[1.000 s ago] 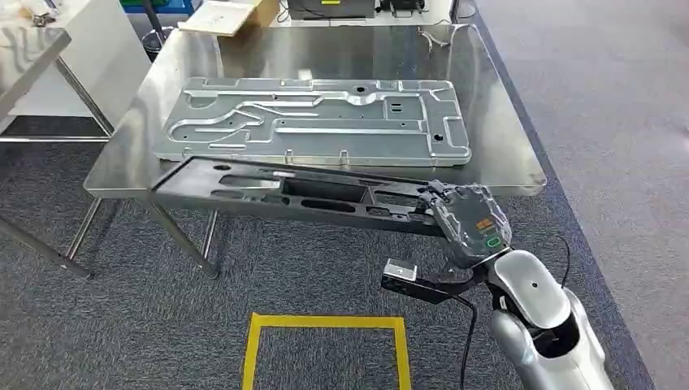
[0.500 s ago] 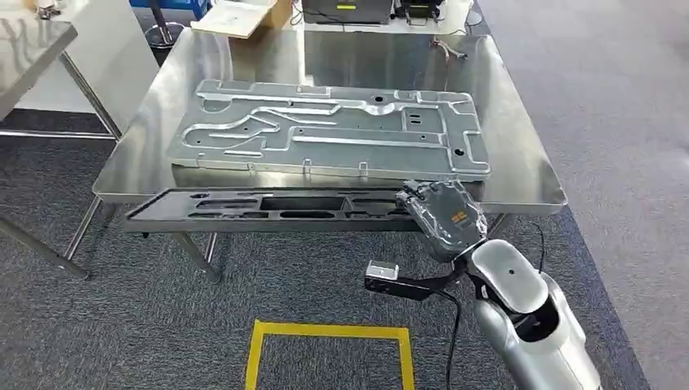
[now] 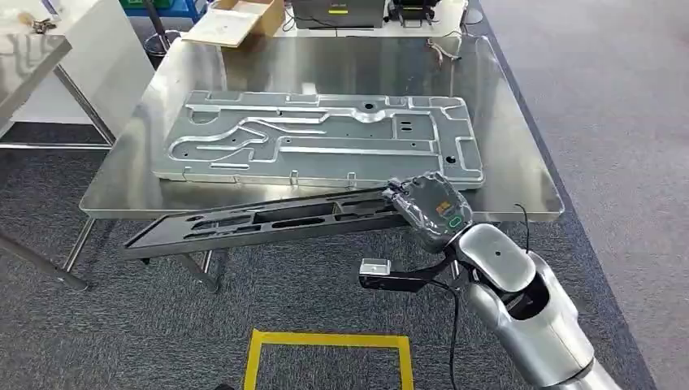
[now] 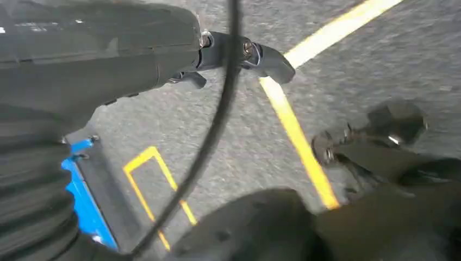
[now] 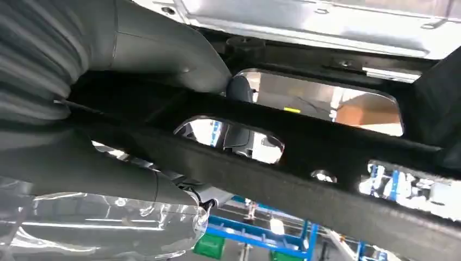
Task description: Take the parts from the cabinet and place them on the table.
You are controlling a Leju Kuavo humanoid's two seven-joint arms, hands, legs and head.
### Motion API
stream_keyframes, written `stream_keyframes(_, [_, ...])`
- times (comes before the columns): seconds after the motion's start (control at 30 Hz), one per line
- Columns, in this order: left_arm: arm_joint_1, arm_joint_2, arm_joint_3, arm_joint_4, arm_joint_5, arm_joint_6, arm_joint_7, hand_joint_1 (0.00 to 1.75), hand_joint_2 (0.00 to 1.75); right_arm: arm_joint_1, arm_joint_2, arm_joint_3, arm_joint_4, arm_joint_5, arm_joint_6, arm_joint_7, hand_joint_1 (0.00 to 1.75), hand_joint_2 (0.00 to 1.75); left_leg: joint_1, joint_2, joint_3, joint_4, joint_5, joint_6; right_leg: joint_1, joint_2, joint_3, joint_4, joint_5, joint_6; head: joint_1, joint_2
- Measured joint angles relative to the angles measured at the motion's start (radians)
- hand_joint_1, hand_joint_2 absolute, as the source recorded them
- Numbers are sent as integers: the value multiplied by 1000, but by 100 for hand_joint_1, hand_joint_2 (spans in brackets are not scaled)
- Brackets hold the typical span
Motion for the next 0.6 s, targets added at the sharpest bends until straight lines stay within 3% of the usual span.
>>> stream_keyframes(0.03, [-8,3,0,0,7,-5,3,0,175,-8,-2,7,6,-4,0,-3,175,175,2,0,34,-94,61,2,0,-1,8,0,-7,4,0,0])
stream_keyframes(0.07, [-13,3,0,0,16,-8,6,0,175,-15,-3,13,13,-8,0,-5,175,175,2,-2,43,-126,59,3,1,-1,12,1,-12,9,1,0])
stream_keyframes(0.1, [-18,4,0,0,25,-11,6,0,175,-23,-3,18,19,-13,0,-5,175,175,-4,2,42,-150,16,11,2,1,6,4,-13,16,0,0])
stream_keyframes(0.13, [-21,3,0,0,28,-11,6,0,175,-26,-3,21,21,-15,0,-5,175,175,-7,1,47,-148,37,20,4,0,5,-1,-16,23,0,0])
stream_keyframes(0.17, [-20,3,0,0,33,-11,6,0,175,-27,-3,26,24,-16,-1,-5,175,175,-3,0,44,-151,41,29,4,1,11,10,-14,29,0,0])
stream_keyframes(0.23, [-20,3,-1,0,36,-10,5,0,175,-39,-3,33,28,-18,-1,-5,175,175,0,-2,69,-157,39,39,2,2,11,25,-24,37,0,0])
stream_keyframes(0.27, [-23,4,-1,0,42,-10,3,0,175,-46,-3,36,30,-19,-1,-5,175,175,0,-3,77,-158,35,45,0,4,-8,65,-26,40,0,0])
stream_keyframes(0.3, [-26,5,-2,0,45,-8,1,0,175,-51,-3,39,32,-23,-1,-5,175,175,0,-3,80,-158,32,49,0,4,-46,124,-42,41,1,0])
stream_keyframes(0.37, [-29,9,-4,0,57,-8,-5,0,175,-52,-2,44,39,-28,-1,-6,175,175,-1,-5,91,-158,20,54,-3,4,-146,258,-91,47,0,0])
stream_keyframes(0.4, [-27,9,-6,0,62,-8,-8,0,175,-52,-1,47,42,-31,-1,-6,175,175,-1,-7,98,-158,13,54,-4,4,-180,292,-110,48,0,0])
stream_keyframes(0.43, [-24,9,-8,0,65,-9,-10,0,175,-52,-1,49,46,-32,-1,-6,175,175,-1,-9,110,-158,4,54,-5,4,-197,289,-106,47,0,0])
stream_keyframes(0.47, [-21,9,-8,0,69,-9,-12,0,175,-53,-1,50,49,-32,-1,-6,175,175,-1,-12,123,-158,-5,53,-6,4,-196,253,-81,45,0,0])
stream_keyframes(0.5, [-19,9,-8,0,75,-9,-14,0,175,-55,-1,51,51,-34,-1,-6,175,175,-1,-14,137,-158,-15,52,-5,4,-180,191,-35,41,0,0])
stream_keyframes(0.57, [-17,8,-9,0,84,-11,-19,0,175,-59,-1,53,54,-37,-1,-6,175,175,-1,-14,156,-162,-36,46,5,-2,-138,33,114,19,1,0])
stream_keyframes(0.6, [-16,8,-10,0,89,-11,-24,0,175,-62,-1,54,56,-40,-1,-6,175,175,-6,-17,169,-156,-47,38,11,0,-139,13,103,17,0,0])
